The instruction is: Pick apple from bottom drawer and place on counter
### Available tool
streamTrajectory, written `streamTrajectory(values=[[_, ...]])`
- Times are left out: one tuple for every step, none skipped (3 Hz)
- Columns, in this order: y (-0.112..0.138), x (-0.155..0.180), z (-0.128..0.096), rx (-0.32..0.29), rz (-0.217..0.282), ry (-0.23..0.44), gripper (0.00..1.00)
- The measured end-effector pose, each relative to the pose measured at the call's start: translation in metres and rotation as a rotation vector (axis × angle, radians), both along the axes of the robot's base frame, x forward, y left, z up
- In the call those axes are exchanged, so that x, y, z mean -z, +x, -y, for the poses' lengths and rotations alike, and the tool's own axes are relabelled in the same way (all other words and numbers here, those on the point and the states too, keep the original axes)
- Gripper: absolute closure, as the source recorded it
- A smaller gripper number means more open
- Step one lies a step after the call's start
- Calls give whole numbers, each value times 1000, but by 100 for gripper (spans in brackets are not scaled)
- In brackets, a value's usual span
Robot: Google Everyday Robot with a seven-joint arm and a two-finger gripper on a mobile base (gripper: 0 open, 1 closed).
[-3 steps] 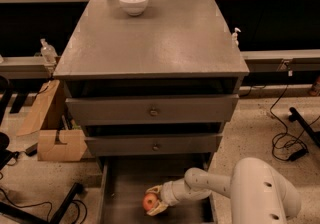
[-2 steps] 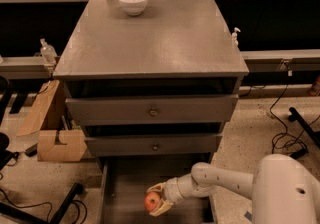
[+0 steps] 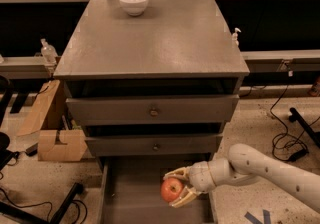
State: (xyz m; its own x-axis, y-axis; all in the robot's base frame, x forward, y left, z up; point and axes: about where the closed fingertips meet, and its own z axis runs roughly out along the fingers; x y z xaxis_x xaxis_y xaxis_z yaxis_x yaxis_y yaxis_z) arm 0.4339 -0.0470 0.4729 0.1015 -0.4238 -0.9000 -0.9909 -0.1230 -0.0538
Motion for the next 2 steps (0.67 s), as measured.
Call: streamTrajectory(values=[[25, -110, 36, 133, 40, 26, 100], [47, -169, 52, 217, 57, 31, 100]])
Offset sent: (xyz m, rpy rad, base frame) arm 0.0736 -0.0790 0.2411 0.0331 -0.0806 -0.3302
